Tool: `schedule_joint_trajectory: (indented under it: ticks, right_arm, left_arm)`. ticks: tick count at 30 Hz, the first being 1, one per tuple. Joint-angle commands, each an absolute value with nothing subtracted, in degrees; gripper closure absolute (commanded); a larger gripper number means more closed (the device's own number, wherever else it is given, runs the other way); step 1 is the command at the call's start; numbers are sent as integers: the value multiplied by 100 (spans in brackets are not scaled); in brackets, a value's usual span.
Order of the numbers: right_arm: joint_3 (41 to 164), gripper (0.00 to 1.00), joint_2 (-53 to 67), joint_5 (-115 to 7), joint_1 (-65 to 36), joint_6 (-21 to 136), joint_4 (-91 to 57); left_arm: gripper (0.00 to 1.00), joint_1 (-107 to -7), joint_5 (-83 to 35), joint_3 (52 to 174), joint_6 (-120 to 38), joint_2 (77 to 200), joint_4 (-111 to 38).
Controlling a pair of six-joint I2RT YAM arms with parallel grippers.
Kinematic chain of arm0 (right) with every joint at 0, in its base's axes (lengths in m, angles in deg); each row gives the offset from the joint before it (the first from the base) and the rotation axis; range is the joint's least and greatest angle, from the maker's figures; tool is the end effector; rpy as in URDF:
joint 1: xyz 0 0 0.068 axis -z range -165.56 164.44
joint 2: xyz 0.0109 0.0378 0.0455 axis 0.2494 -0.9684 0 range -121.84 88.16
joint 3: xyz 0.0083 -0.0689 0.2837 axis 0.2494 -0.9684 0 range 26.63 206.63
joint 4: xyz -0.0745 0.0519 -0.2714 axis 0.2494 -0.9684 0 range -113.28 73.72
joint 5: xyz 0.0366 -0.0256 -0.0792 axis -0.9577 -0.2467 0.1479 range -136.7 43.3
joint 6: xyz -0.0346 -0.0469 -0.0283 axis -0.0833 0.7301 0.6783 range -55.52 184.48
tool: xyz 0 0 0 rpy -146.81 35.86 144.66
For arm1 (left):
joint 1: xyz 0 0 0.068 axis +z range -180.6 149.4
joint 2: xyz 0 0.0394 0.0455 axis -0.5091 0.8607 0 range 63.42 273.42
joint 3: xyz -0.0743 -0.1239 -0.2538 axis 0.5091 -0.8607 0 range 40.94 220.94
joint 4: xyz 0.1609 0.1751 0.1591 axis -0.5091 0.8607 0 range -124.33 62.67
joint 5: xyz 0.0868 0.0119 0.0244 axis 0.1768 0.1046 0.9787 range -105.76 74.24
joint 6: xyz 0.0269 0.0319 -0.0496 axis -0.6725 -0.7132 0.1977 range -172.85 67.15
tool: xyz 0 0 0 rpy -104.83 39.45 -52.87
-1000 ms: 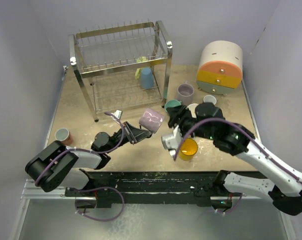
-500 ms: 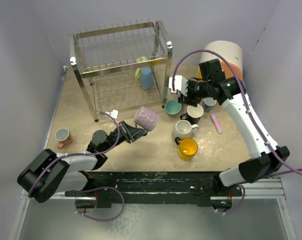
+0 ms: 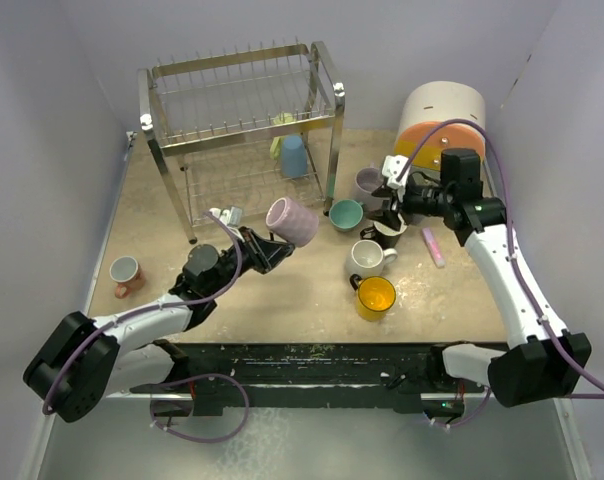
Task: Load the cups into the dish rack
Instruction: Turn the cup upside down in the dish rack.
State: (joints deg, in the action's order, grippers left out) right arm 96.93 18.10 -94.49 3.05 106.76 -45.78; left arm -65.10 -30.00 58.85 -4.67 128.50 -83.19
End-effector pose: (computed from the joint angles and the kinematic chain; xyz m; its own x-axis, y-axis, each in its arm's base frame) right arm 0.2752 0.0937 0.3887 0.1611 -0.4287 -0.8890 -0.8891 0.3279 -0.3192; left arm 0.2005 -0.1530 0.2165 -0.5441 -0.5026 -0.6718 0.5193 0.4272 -0.7402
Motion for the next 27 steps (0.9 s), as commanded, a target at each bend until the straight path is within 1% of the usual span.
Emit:
schedule_joint_trajectory:
  ticks: [1,7,11,13,21,27]
  right_arm:
    - [9396,45,1944,-10382,510,10339,-4173]
    - [8960,45,2361,-10431,592,10053,-3629]
    - [8956,45,2357,-10154,592,10190,-3712]
    - [8996,45,2354,-10019,592,10453,-3848]
    - [8952,46,2392,-9899,592,10601,-3944]
    - [8906,46,2389,-9676,596,10683,-3796]
  left_arm:
    - [100,-6488,-2619,6515,-1400,12918,-8561]
    - [100,-6460,-2263,7121,-2269,13305,-8185]
    - [100,-6375,-2132,7434,-2567,13605,-8133]
    - [100,-6319,-2052,7571,-2642,13747,-8089]
    - [100,-6159,-1700,8051,-2806,14484,-8219]
    - [100,-6005,-1357,8180,-2783,15054,-8560]
